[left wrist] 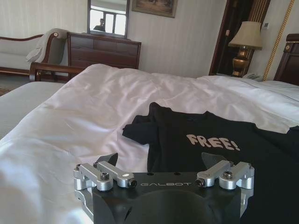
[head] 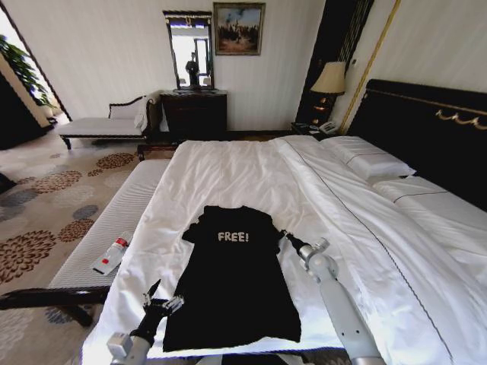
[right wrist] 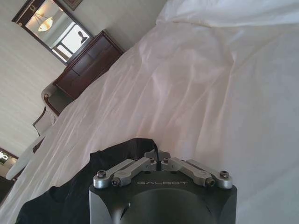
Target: Fold the clothes on the bed.
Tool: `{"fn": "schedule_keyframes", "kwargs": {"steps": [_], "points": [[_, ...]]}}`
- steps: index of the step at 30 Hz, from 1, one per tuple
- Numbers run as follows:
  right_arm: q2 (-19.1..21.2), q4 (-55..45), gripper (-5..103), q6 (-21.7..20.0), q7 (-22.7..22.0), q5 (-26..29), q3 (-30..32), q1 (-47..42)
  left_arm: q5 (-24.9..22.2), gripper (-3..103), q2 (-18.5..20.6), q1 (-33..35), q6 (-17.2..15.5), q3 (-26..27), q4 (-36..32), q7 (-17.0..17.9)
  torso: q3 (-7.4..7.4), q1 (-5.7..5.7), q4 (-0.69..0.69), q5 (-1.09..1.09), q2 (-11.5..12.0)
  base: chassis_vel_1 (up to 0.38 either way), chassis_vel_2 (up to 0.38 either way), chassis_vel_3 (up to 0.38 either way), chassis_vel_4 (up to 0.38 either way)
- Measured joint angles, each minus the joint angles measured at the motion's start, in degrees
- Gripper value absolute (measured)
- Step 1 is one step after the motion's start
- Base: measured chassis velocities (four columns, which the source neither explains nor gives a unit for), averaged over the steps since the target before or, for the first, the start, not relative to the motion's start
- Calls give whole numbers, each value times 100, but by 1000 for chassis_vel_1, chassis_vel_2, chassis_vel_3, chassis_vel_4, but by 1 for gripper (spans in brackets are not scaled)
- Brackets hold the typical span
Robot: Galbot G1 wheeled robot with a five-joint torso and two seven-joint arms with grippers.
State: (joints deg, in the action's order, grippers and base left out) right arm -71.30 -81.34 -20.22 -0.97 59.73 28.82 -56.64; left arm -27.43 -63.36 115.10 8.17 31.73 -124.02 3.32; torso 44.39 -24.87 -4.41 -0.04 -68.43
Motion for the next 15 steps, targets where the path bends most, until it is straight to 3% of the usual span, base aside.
{"fn": "schedule_keyframes", "kwargs": {"steps": [8,15], "points": [[281,248,0,391,324,-673,-137,160,-19,100,-41,60,31,79,-44,-34,0,0,-1,0,0,0,0,0,0],[282,362,0,506,324,-839,-50,196,-19,100,-46,74,38,88,-53,-38,0,0,-1,1,0,0,0,0,0]]}}
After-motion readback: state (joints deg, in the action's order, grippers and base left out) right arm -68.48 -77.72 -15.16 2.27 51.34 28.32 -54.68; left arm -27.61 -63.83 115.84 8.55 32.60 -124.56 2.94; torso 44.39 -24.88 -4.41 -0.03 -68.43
